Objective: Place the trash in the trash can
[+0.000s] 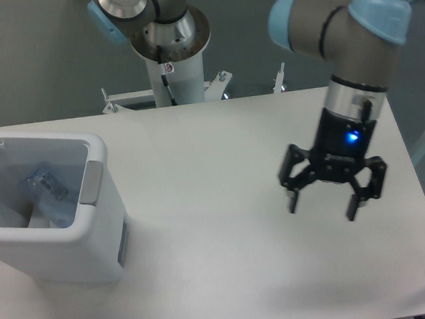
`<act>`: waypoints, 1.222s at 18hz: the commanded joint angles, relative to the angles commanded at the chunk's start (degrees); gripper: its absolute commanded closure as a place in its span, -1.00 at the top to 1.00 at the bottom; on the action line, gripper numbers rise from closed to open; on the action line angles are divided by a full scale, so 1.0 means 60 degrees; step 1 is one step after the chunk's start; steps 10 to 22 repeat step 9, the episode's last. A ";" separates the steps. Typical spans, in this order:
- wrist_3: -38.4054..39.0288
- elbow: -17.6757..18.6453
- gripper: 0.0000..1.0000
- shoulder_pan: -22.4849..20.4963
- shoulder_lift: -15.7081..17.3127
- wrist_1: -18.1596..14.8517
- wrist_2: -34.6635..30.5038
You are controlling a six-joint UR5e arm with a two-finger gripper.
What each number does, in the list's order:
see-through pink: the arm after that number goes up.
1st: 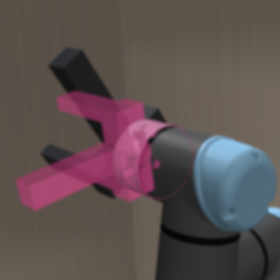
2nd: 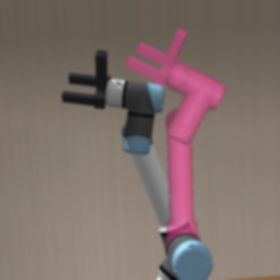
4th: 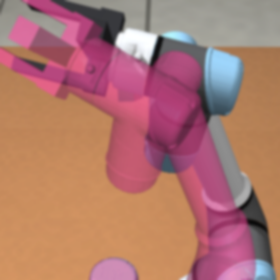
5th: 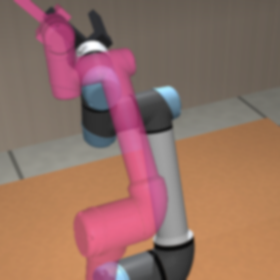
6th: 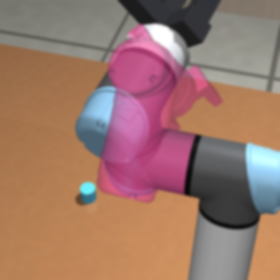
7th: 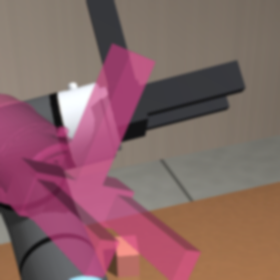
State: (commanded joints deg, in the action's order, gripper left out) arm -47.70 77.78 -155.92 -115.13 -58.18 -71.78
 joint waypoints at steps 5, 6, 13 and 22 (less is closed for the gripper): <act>-0.1987 0.0132 1.00 -0.0030 -0.0190 -0.0029 -0.1218; -0.2721 0.0191 1.00 0.0000 -0.0205 -0.0073 -0.1568; -0.3255 0.0439 1.00 0.0015 -0.0104 -0.0103 -0.2084; -0.3255 0.0439 1.00 0.0015 -0.0104 -0.0103 -0.2084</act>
